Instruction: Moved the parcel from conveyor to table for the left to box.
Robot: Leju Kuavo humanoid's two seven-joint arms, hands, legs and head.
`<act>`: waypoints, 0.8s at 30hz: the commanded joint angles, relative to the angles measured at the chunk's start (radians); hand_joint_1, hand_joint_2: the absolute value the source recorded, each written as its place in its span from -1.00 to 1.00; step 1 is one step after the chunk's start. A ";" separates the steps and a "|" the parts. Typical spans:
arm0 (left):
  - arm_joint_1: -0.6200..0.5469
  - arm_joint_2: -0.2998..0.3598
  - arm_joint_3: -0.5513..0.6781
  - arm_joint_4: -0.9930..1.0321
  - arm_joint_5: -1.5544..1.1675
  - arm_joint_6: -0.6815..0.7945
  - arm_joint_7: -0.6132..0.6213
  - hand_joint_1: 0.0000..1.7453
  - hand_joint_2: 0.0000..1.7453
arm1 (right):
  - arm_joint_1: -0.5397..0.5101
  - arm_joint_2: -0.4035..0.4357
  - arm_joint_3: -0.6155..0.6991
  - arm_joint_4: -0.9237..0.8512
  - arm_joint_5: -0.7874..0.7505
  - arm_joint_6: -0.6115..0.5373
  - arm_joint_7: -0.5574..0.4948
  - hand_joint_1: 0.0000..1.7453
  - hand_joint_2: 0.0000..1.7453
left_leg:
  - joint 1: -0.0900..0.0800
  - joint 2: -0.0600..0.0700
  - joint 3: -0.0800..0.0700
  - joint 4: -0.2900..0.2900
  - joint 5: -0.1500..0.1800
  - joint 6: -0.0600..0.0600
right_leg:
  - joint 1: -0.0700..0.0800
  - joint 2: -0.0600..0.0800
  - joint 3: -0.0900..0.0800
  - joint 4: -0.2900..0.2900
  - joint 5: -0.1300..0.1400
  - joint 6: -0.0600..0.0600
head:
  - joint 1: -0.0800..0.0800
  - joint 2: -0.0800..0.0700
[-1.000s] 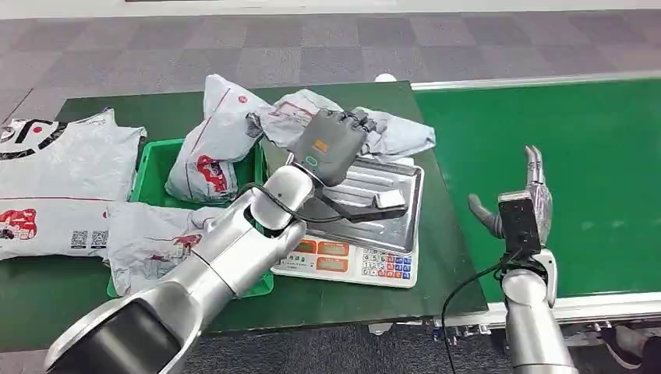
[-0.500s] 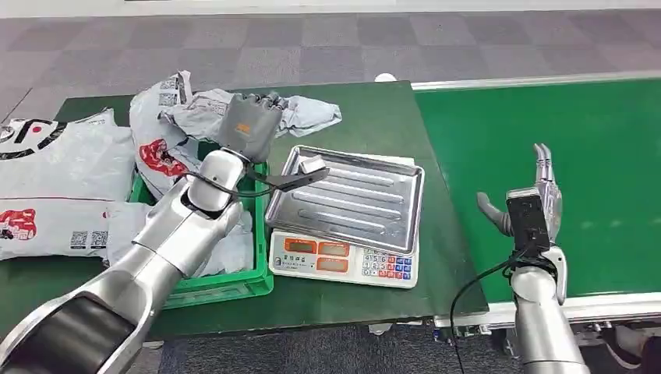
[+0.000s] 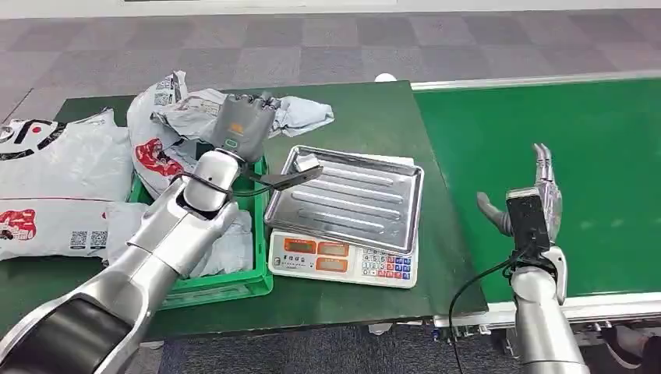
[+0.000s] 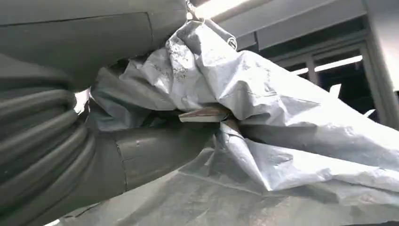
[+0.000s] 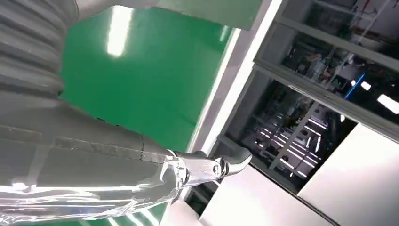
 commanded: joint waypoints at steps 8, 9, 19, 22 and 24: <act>0.663 0.533 0.401 -0.581 -0.038 -0.306 -0.048 1.00 1.00 | 0.165 -0.049 -0.074 -0.152 -0.066 0.073 0.010 -1.00 1.00 | 0.000 0.022 0.016 -0.009 -0.008 -0.006 | 0.001 0.024 0.006 -0.004 -0.003 -0.005 | 0.000 0.000; 0.679 0.537 0.429 -0.597 -0.040 -0.312 -0.068 1.00 1.00 | 0.163 -0.053 -0.071 -0.151 -0.069 0.069 0.013 -1.00 1.00 | -0.001 0.023 0.012 -0.006 -0.008 -0.008 | 0.000 0.024 0.001 -0.001 -0.003 -0.005 | 0.000 0.000; 0.708 0.603 0.522 -0.593 0.010 -0.387 -0.131 1.00 1.00 | 0.129 -0.066 -0.052 -0.114 -0.085 0.068 0.019 -1.00 1.00 | 0.003 0.023 0.013 -0.005 -0.011 -0.010 | 0.005 0.023 0.002 0.000 -0.006 -0.009 | 0.000 0.000; 0.647 0.556 0.544 -0.494 -0.010 -0.320 -0.128 -0.94 1.00 | 0.142 -0.043 -0.052 -0.136 -0.064 0.058 0.034 -1.00 1.00 | 0.003 0.021 0.013 -0.006 -0.010 -0.011 | 0.006 0.021 0.002 0.000 -0.005 -0.010 | 0.000 0.000; 0.595 0.505 0.542 -0.459 0.074 -0.304 -0.189 -1.00 1.00 | 0.159 -0.044 -0.056 -0.155 -0.061 0.052 0.041 -1.00 1.00 | 0.003 0.019 0.014 -0.006 -0.009 -0.011 | 0.006 0.018 0.003 0.000 -0.006 -0.011 | 0.000 0.000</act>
